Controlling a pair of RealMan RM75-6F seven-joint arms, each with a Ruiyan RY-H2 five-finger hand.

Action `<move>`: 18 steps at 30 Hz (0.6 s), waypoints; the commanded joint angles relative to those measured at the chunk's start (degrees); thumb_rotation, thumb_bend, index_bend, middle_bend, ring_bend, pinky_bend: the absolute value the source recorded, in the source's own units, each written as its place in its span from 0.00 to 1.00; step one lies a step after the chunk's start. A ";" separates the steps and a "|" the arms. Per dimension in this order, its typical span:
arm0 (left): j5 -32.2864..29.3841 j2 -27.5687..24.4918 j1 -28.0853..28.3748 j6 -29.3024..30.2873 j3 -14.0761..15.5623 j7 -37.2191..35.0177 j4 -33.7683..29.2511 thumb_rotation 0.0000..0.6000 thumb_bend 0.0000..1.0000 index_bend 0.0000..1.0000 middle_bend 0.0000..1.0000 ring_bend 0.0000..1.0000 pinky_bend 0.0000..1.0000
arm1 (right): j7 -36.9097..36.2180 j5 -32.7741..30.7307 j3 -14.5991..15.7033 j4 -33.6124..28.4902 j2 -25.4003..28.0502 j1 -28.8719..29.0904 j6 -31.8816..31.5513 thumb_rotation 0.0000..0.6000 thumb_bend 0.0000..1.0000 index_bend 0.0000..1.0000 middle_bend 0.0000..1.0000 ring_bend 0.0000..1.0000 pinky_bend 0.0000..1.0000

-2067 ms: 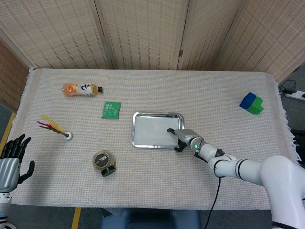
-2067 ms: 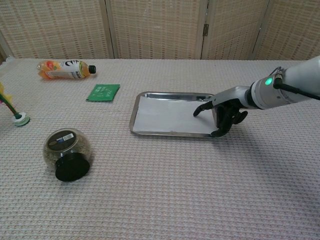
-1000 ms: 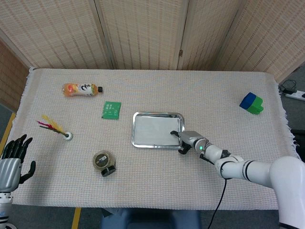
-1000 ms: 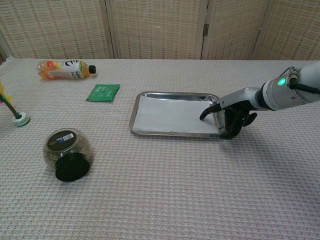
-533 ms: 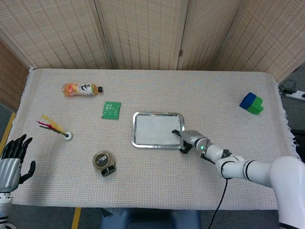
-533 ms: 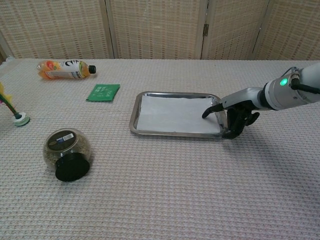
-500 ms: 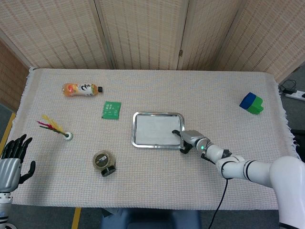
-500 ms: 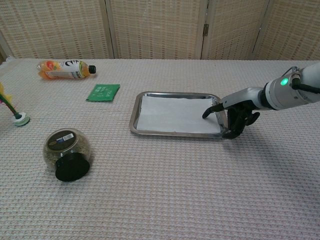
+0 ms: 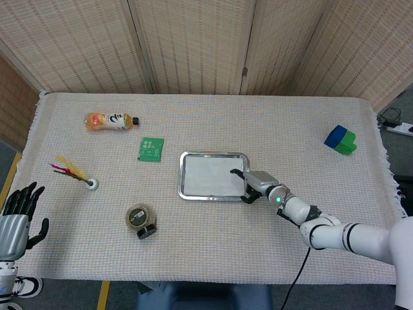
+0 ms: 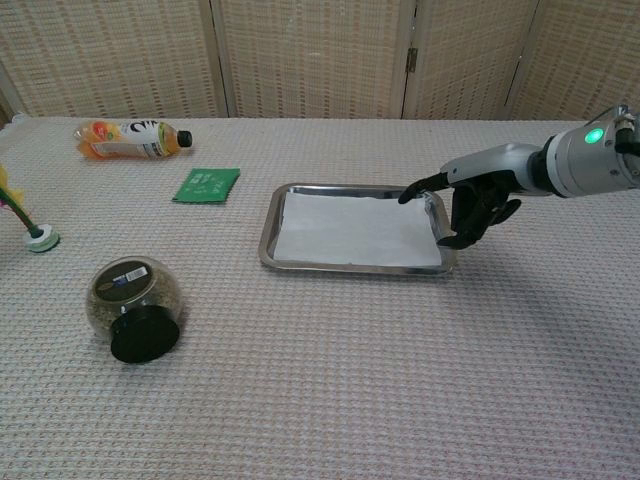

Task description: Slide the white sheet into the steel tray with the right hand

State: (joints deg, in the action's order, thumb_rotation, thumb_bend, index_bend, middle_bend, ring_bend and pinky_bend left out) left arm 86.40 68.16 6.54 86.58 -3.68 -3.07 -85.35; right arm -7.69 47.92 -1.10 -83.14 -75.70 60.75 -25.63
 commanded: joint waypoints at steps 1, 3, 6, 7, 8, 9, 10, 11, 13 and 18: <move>0.04 -0.04 -0.03 0.08 0.00 -0.01 0.01 1.00 0.58 0.00 0.00 0.00 0.08 | -1.74 9.14 -3.13 -5.51 2.69 -7.14 -12.93 1.00 0.49 0.00 1.00 0.95 0.98; 0.04 -0.07 -0.06 0.15 -0.01 0.13 0.01 1.00 0.58 0.00 0.00 0.00 0.08 | 0.18 14.63 -2.06 -6.94 3.11 -11.15 -21.42 1.00 0.49 0.00 0.91 0.81 0.86; 0.04 0.00 -0.09 0.29 -0.05 0.53 -0.02 1.00 0.58 0.00 0.00 0.00 0.08 | 4.96 22.13 1.08 -7.99 3.37 -18.05 -34.37 1.00 0.49 0.00 0.58 0.49 0.55; 0.05 0.02 -0.09 0.36 -0.08 0.67 -0.02 1.00 0.58 0.00 0.00 0.00 0.08 | 6.05 23.94 2.01 -8.14 3.46 -19.93 -37.48 1.00 0.49 0.00 0.47 0.38 0.46; 0.05 0.07 -0.10 0.47 -0.13 0.84 0.01 1.00 0.58 0.00 0.00 0.00 0.08 | 6.93 25.67 2.88 -8.24 3.62 -21.81 -40.51 1.00 0.49 0.00 0.40 0.33 0.41; 0.06 0.11 -0.13 0.61 -0.18 1.03 0.03 1.00 0.58 0.00 0.00 0.00 0.08 | 7.82 27.27 3.71 -8.32 3.87 -23.69 -43.46 1.00 0.49 0.00 0.31 0.25 0.34; 0.07 0.16 -0.17 0.83 -0.26 1.29 0.03 1.00 0.58 0.00 0.00 0.00 0.07 | 8.96 29.30 4.67 -8.30 4.16 -26.23 -47.50 1.00 0.49 0.00 0.25 0.21 0.29; 0.10 0.20 -0.22 1.04 -0.32 1.45 0.01 1.00 0.58 0.00 0.00 0.00 0.07 | 9.68 30.70 5.41 -8.20 4.38 -28.11 -50.31 1.00 0.49 0.00 0.22 0.18 0.27; 0.22 0.31 -0.33 1.51 -0.43 1.78 0.06 1.00 0.58 0.00 0.00 0.00 0.07 | 11.31 32.80 6.55 -7.86 4.71 -31.55 -55.14 1.00 0.49 0.00 0.16 0.14 0.23; 0.82 0.51 -0.43 2.41 -0.53 2.35 0.27 1.00 0.58 0.00 0.00 0.00 0.07 | 14.12 35.80 9.28 -4.12 4.30 -40.53 -64.35 1.00 0.49 0.00 0.07 0.05 0.10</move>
State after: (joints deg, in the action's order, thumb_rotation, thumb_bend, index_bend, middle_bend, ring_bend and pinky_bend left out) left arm 87.19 68.66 6.11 89.01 -4.22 -0.76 -85.11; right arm 3.17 79.55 5.21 -89.27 -71.62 26.30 -84.45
